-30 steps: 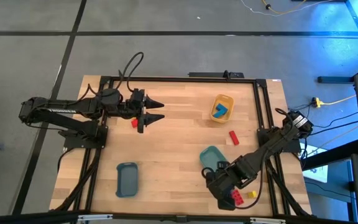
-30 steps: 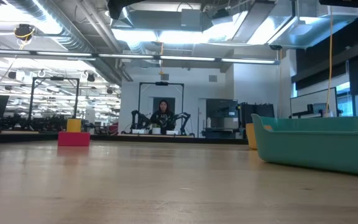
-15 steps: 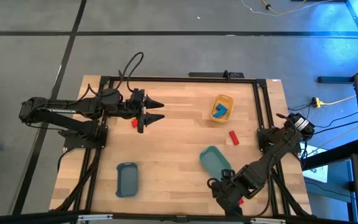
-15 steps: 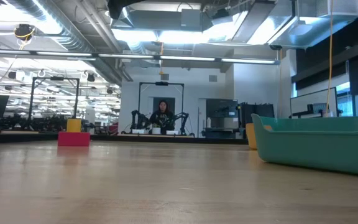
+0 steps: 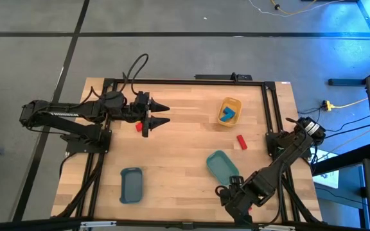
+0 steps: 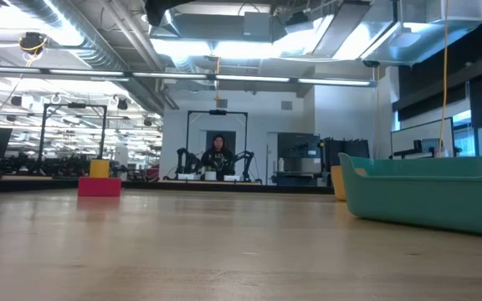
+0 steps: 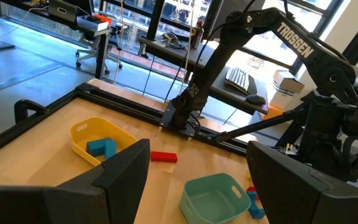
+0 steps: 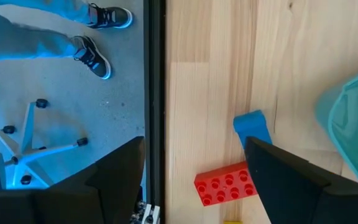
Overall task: Sort & place blocks by color
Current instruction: Put the blue block into the yellow bin
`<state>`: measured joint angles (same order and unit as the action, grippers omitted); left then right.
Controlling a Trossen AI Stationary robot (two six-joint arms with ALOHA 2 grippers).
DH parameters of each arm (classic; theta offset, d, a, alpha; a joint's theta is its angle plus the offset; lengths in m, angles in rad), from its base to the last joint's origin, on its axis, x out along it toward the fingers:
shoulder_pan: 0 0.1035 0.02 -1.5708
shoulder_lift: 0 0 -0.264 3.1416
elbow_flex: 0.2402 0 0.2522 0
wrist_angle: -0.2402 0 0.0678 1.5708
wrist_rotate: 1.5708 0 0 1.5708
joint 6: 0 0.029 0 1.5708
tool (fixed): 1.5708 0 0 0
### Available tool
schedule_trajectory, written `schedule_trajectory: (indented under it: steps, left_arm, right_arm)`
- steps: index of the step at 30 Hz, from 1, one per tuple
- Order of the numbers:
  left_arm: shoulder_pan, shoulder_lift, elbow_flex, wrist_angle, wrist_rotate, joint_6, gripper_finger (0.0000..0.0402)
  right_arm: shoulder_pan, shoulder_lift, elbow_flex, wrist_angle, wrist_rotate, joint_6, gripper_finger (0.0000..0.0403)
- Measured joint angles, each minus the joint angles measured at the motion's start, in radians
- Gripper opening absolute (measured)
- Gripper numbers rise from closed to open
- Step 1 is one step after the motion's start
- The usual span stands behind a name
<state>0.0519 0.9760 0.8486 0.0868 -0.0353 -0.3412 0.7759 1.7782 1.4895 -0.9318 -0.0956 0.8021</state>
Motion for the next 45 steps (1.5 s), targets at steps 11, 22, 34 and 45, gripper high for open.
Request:
schedule_trajectory:
  steps: [11, 22, 34, 45]
  left_arm:
    - [0.000, 0.000, 0.000, 0.000, 0.000, 0.000, 0.0261]
    - [-0.001, 0.000, 0.000, 0.000, 0.021, 0.000, 0.0261]
    - [-0.001, 0.000, 0.000, 0.000, 0.023, 0.000, 0.0261]
    - [-0.001, 0.000, 0.000, -0.004, 0.022, 0.000, 0.0261]
  right_arm:
    - [0.000, 0.000, 0.000, 0.000, 0.000, 0.000, 0.0276]
    - [0.007, 0.000, -0.043, 0.033, 0.026, 0.004, 0.0276]
    - [0.042, 0.019, -0.130, 0.107, 0.126, 0.048, 0.0276]
    - [0.041, 0.165, -0.131, 0.120, 0.150, 0.003, 0.0276]
